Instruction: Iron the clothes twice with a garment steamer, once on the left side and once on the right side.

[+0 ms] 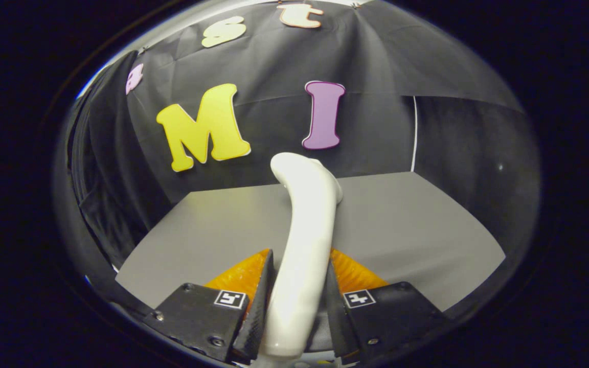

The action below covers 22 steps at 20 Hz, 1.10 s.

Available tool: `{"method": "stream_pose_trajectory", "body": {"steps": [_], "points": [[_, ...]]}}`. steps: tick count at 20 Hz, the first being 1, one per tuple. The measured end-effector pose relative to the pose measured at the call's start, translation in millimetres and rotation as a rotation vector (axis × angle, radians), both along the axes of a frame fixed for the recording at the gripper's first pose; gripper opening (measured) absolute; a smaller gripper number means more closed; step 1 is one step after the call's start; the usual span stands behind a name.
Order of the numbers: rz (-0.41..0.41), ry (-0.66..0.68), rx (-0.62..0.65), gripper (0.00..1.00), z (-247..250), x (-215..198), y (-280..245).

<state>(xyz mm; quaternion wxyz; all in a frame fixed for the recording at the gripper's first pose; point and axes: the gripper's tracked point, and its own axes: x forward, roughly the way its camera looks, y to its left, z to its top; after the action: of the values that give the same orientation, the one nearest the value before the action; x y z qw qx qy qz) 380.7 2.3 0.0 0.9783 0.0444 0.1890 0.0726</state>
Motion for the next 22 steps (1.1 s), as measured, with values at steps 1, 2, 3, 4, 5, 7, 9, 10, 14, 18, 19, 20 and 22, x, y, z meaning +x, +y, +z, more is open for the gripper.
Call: {"method": "stream_pose_trajectory", "body": {"steps": [1,2,3,4,5,7,9,10,14,18,19,20,22], "points": [[0.011,0.003,0.017,0.54,1.5,-1.2,0.0],[0.027,0.012,0.061,0.5,4.8,-3.1,1.7],[0.049,0.019,0.093,0.47,6.4,-3.4,5.2],[0.069,0.026,0.104,0.44,5.9,-5.9,8.6],[0.079,0.017,0.109,0.43,7.8,-8.1,8.6],[0.1,-0.014,0.102,0.4,13.7,-13.2,9.5],[0.119,-0.04,0.106,0.39,20.2,-21.7,13.5],[0.121,-0.057,0.107,0.39,23.3,-26.4,15.0],[0.105,-0.139,0.078,0.38,48.4,-45.8,20.2],[0.063,-0.258,0.083,0.38,97.4,-79.1,30.5],[0.046,-0.292,0.07,0.38,110.8,-88.0,34.3],[0.032,-0.321,0.057,0.38,123.8,-97.6,39.1],[0.022,-0.376,0.053,0.38,149.2,-119.9,55.2]]}}
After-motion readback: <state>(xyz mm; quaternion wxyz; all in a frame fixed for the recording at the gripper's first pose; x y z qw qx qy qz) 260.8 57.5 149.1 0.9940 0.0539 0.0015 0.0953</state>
